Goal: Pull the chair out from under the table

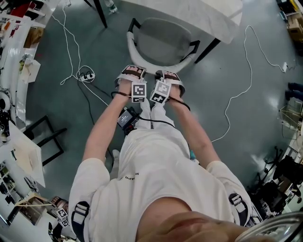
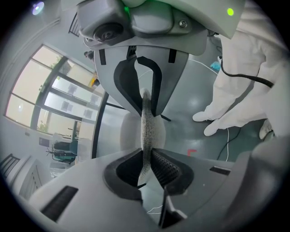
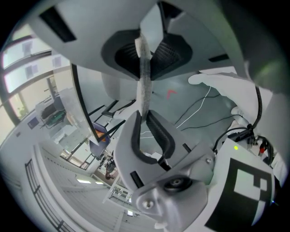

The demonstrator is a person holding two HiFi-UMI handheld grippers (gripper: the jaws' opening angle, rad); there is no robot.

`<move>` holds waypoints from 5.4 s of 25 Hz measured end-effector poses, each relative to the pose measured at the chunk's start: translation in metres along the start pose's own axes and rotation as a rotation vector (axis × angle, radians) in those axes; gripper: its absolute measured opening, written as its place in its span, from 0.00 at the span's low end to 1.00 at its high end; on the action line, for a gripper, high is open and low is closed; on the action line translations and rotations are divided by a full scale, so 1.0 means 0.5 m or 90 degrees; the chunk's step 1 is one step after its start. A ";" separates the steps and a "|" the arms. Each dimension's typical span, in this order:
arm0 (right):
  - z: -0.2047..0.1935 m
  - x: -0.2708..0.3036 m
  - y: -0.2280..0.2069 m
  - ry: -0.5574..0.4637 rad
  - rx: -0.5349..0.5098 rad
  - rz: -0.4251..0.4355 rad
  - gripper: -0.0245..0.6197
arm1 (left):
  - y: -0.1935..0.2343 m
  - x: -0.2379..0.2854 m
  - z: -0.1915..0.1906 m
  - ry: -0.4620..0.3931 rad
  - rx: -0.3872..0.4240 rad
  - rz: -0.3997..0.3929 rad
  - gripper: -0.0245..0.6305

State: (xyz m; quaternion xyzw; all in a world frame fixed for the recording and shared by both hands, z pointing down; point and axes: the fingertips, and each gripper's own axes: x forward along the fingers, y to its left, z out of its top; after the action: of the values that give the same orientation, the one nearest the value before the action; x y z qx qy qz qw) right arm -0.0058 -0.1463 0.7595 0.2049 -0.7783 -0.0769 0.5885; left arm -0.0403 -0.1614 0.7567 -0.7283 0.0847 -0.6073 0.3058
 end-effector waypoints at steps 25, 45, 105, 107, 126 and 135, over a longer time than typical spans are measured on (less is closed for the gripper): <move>0.002 -0.073 0.205 -0.014 0.017 0.053 0.15 | -0.186 -0.105 0.041 -0.016 -0.060 -0.047 0.12; 0.013 -0.100 0.242 -0.016 -0.027 0.089 0.15 | -0.211 -0.154 0.045 -0.024 -0.097 -0.095 0.09; 0.306 -0.775 -0.254 -0.645 0.408 -0.141 0.06 | 0.388 -0.788 0.035 -0.526 -0.849 0.372 0.04; 0.308 -0.789 -0.259 -0.657 0.419 -0.151 0.06 | 0.396 -0.808 0.031 -0.535 -0.856 0.398 0.04; 0.312 -0.814 -0.262 -0.701 0.452 -0.185 0.06 | 0.393 -0.823 0.026 -0.542 -0.861 0.458 0.04; 0.323 -0.829 -0.261 -0.706 0.450 -0.183 0.06 | 0.396 -0.837 0.025 -0.545 -0.861 0.455 0.04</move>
State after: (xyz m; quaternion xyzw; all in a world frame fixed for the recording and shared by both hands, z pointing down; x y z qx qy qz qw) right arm -0.0364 -0.1141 0.2979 0.4168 -0.9088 0.0111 -0.0172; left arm -0.0834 -0.1081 0.2987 -0.8489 0.5275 0.0308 -0.0141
